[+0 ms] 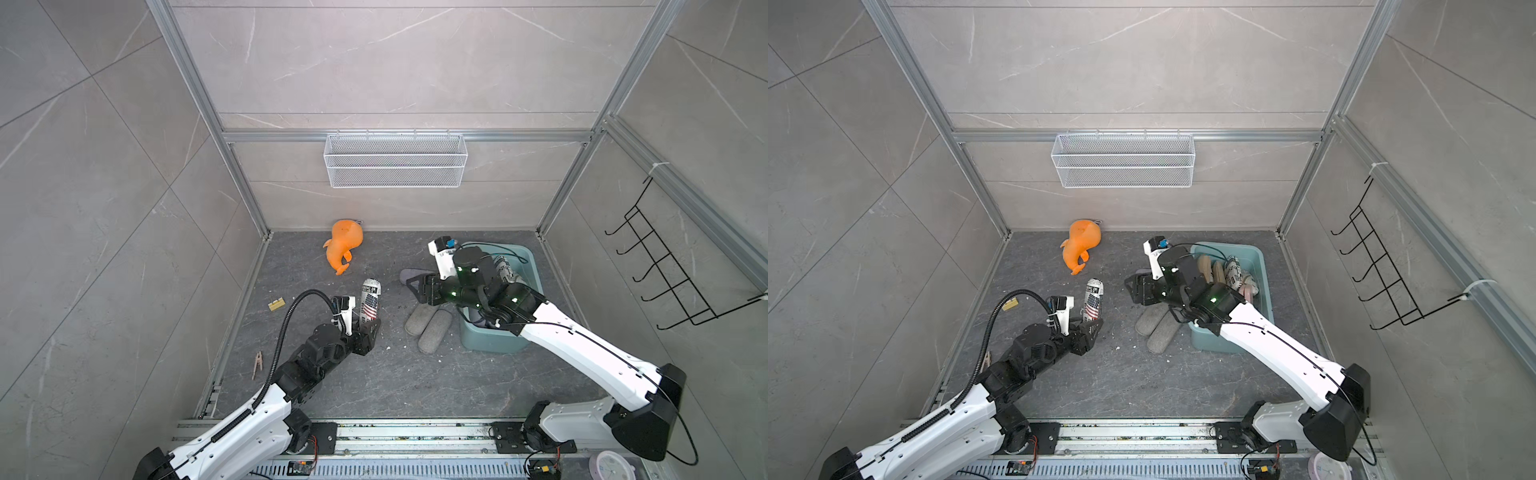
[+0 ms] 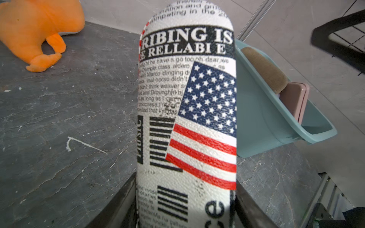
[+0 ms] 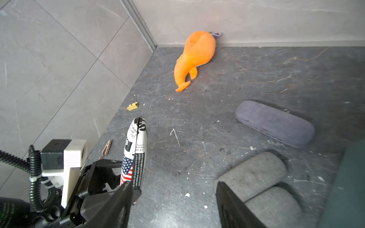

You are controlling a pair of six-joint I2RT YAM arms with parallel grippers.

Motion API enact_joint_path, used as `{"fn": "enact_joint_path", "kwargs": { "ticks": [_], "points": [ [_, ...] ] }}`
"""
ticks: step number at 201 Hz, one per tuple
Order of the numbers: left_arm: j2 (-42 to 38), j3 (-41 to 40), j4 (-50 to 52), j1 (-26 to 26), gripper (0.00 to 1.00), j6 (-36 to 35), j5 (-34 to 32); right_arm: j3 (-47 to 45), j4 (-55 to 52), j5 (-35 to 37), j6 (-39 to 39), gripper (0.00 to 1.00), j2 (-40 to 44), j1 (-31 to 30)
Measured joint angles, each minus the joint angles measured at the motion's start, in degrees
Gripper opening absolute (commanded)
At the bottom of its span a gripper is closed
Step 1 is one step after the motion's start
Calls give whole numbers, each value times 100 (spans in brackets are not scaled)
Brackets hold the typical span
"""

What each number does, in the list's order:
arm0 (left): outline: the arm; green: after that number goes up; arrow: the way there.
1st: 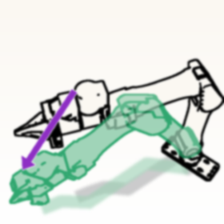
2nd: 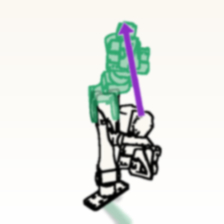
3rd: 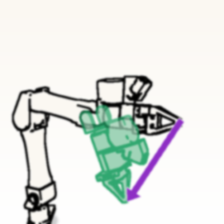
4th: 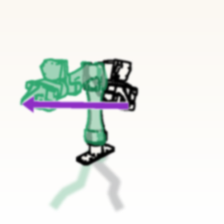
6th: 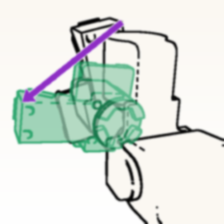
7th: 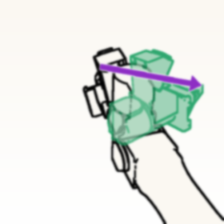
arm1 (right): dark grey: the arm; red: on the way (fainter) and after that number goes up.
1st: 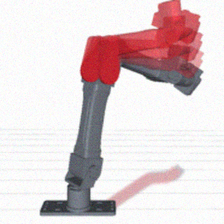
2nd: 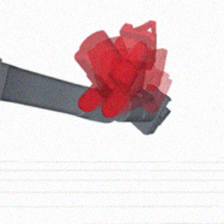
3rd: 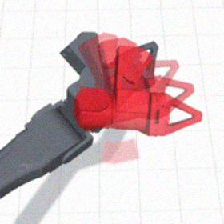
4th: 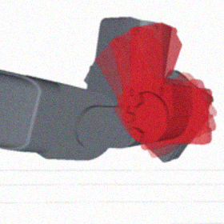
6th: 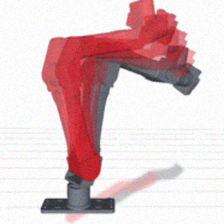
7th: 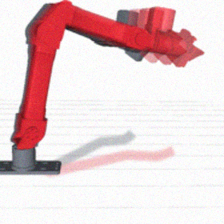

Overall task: Put the glasses cases into the storage boxes
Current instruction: Pick up the glasses case at the center of the board.

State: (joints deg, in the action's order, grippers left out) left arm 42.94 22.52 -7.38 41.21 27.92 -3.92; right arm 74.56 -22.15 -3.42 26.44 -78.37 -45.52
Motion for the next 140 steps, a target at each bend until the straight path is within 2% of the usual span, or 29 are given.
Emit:
{"fn": "enact_joint_path", "kwargs": {
  "ticks": [28,84,110,140],
  "points": [
    [197,7,-302,0,57,101,210,2,302,-240,24,73,-356,-251],
    [358,31,-551,0,57,256,442,35,728,-428,251,68,-879,-286],
    [356,129,-562,0,57,284,492,170,859,-535,376,61,-1156,-348],
    [343,164,-592,0,58,291,511,313,955,-651,514,44,-1331,-448]
  ]
}}
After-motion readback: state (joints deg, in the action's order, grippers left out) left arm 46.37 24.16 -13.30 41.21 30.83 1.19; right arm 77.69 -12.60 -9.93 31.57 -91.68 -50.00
